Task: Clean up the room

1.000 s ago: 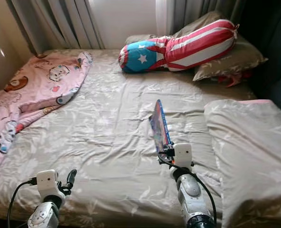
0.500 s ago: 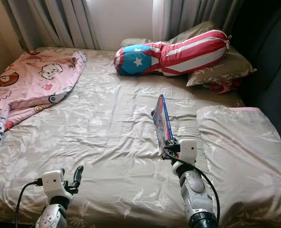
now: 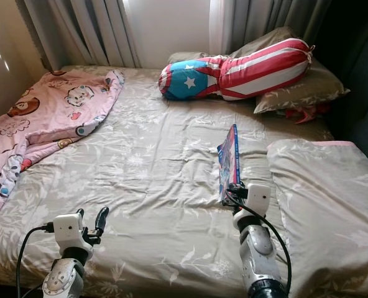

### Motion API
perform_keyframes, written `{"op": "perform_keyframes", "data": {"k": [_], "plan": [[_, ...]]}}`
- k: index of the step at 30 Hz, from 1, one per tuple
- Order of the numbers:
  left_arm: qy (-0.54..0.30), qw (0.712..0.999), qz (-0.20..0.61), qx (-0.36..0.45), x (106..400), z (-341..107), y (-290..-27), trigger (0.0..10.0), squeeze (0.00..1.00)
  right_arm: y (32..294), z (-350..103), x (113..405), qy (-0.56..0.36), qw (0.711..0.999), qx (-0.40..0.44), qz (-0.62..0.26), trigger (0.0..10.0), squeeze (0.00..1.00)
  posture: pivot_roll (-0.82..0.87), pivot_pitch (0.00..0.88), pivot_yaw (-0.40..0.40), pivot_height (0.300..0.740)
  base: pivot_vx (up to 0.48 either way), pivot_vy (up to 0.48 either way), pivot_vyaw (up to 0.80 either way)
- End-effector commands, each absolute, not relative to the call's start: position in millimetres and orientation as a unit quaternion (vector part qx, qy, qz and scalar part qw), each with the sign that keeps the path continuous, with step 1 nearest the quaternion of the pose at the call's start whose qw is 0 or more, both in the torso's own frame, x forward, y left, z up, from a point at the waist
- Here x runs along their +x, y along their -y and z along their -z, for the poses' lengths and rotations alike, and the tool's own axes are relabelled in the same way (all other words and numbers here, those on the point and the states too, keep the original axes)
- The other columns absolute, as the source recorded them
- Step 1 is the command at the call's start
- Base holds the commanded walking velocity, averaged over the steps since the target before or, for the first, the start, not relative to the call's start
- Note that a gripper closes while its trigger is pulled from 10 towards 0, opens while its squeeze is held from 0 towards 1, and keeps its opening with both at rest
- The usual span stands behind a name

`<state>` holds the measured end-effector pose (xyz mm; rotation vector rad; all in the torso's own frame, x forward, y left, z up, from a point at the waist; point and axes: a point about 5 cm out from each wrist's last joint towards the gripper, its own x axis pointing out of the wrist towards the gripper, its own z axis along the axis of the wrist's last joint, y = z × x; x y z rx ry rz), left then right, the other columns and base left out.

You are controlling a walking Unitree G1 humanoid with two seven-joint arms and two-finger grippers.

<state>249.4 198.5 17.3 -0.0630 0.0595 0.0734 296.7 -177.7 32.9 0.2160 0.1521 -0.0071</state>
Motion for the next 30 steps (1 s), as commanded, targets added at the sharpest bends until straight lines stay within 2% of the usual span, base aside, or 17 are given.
{"op": "perform_keyframes", "data": {"k": [1, 7, 18, 30], "plan": [[-0.035, 0.998, -0.035, -0.025, 250, -19, -201, 10.0, 0.0, 180, -46, 302, -0.039, 0.993, 0.108, 0.011, 10.0, 0.0, -0.05, 0.0, 0.017, 0.673, 0.0, 0.0, 0.0], [-0.031, 0.998, -0.04, -0.023, 251, -21, -203, 10.0, 0.0, 178, -46, 302, -0.039, 0.994, 0.104, 0.007, 10.0, 0.0, -0.04, 0.0, 0.009, 0.673, 0.0, 0.0, 0.0], [-0.032, 0.997, -0.055, -0.033, 247, -21, -200, 10.0, 0.0, 172, -40, 299, -0.065, 0.994, 0.082, -0.027, 10.0, 0.0, -0.03, 0.051, -0.005, 0.664, 0.0, 0.0, 0.0], [-0.026, 0.997, -0.061, -0.037, 249, -25, -205, 10.0, 0.0, 162, -37, 305, -0.09, 0.991, 0.081, -0.061, 10.0, 0.0, -0.01, 0.08, 0.015, 0.664, 0.0, 0.0, 0.0]]}}
